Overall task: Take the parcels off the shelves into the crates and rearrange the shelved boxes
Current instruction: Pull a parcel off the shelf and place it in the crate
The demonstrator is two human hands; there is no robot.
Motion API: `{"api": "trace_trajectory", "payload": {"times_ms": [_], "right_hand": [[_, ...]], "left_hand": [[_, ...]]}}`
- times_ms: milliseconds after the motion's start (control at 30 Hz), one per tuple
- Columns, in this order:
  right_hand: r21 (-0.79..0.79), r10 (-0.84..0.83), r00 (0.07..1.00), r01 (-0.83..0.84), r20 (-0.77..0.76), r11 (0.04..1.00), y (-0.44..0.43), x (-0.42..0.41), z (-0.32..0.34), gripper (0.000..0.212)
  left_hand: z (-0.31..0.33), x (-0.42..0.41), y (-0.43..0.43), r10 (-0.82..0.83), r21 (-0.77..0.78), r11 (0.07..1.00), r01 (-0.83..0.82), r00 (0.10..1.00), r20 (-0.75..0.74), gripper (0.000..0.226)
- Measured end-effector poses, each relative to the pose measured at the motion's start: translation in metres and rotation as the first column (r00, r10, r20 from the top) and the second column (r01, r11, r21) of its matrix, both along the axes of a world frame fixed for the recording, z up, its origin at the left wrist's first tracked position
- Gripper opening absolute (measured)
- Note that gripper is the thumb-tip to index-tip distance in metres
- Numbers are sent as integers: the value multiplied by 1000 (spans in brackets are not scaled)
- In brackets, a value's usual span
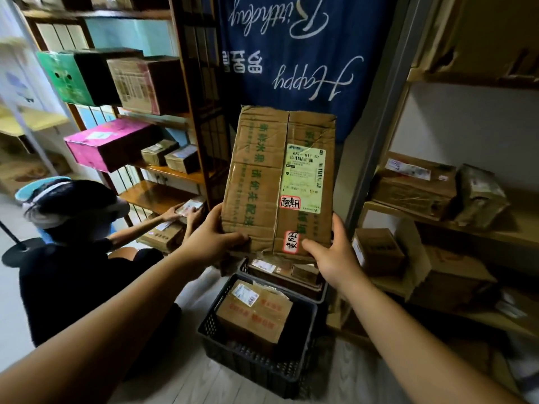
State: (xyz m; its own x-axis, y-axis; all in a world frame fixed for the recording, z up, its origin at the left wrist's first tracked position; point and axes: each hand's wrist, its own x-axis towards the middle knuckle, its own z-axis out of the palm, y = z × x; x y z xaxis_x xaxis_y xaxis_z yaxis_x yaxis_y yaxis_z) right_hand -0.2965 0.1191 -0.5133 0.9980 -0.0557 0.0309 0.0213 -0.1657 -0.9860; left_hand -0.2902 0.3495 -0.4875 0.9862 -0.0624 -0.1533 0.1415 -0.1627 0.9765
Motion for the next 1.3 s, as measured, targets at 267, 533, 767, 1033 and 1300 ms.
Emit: {"api": "trace_trajectory", "payload": {"times_ms": [267, 533, 767, 1033, 1300], "right_hand": [[25, 31, 998, -30, -53, 999, -5, 97, -8, 63], [13, -32, 983, 35, -181, 999, -3, 145, -37, 63], [-47, -184, 920, 179, -347, 983, 43, 150, -81, 63], [-57, -256, 785, 273, -564, 960, 121, 160, -173, 71], [-80, -204, 736, 201, -646, 976, 133, 184, -297, 73]], "left_hand": [[0, 104, -11, 44, 2, 999, -44, 998, -45, 51], [-41, 178, -14, -3, -44, 999, -2, 993, -119, 55], [-93, 215, 19, -157, -64, 987, 145, 952, -263, 49], [-195, 254, 83, -254, -107, 967, 231, 873, -417, 44], [-335, 264, 103, -196, -170, 977, 125, 834, -516, 63]]}}
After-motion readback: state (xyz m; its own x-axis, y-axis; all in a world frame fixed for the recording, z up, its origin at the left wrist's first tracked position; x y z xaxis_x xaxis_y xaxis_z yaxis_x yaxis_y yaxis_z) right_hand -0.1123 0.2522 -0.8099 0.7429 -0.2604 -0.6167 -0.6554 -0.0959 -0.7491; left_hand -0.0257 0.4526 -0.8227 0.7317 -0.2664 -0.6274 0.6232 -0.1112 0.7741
